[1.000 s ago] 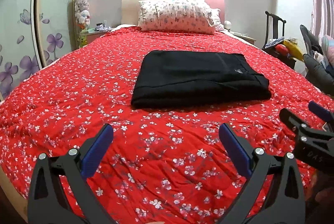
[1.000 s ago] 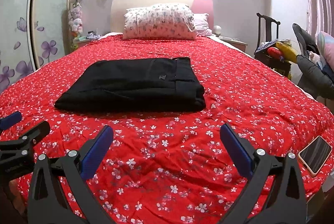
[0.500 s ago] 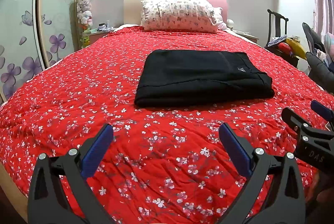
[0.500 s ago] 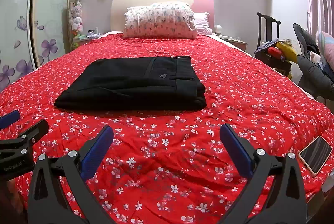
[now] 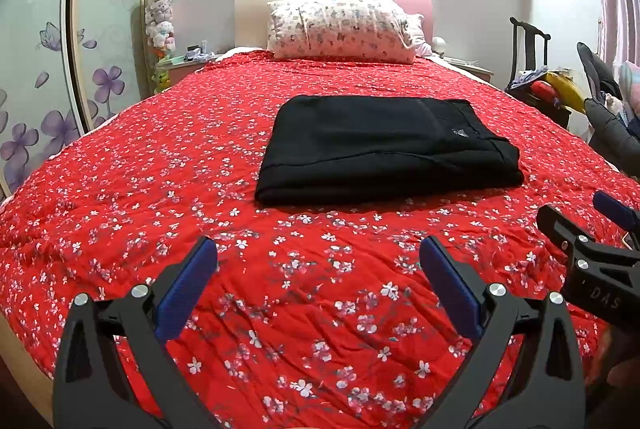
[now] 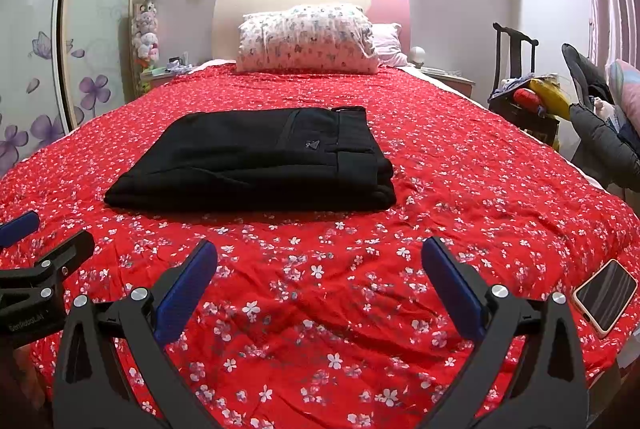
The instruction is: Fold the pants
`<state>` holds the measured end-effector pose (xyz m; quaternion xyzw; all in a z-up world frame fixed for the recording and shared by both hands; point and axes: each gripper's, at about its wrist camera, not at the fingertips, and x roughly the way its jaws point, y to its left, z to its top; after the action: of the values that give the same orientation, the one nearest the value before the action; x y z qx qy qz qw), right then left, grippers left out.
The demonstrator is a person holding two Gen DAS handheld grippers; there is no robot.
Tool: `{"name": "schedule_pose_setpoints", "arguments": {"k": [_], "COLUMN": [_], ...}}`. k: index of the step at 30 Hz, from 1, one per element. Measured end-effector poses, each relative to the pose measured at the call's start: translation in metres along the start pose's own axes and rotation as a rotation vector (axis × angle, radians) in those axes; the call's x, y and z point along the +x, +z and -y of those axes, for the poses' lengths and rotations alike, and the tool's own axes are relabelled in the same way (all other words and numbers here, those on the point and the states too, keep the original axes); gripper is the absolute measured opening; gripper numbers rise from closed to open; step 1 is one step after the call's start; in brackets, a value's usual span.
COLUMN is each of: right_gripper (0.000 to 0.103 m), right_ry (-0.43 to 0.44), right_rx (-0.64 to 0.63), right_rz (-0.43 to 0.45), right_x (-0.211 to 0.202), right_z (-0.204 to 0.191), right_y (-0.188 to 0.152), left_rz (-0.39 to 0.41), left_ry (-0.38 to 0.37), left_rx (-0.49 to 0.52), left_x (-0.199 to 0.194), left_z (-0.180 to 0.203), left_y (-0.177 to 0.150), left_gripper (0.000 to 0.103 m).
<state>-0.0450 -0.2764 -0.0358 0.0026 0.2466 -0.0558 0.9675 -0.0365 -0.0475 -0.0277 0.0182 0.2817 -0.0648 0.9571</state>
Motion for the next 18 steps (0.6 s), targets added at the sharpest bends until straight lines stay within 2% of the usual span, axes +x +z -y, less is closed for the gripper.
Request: {"name": "schedule_pose_setpoints", "arguments": {"k": [18], "right_gripper": [0.102], "right_ry": [0.004], "right_rx": [0.000], "right_rz": [-0.004], "right_x": [0.0013], "right_z": [0.0004], "right_y": [-0.0012], "left_rz": [0.000], "left_ry": [0.003], "left_rx": [0.001], "left_x": [-0.0001], "left_z": [0.0004], "left_y": [-0.0003], "left_gripper": [0.101]}}
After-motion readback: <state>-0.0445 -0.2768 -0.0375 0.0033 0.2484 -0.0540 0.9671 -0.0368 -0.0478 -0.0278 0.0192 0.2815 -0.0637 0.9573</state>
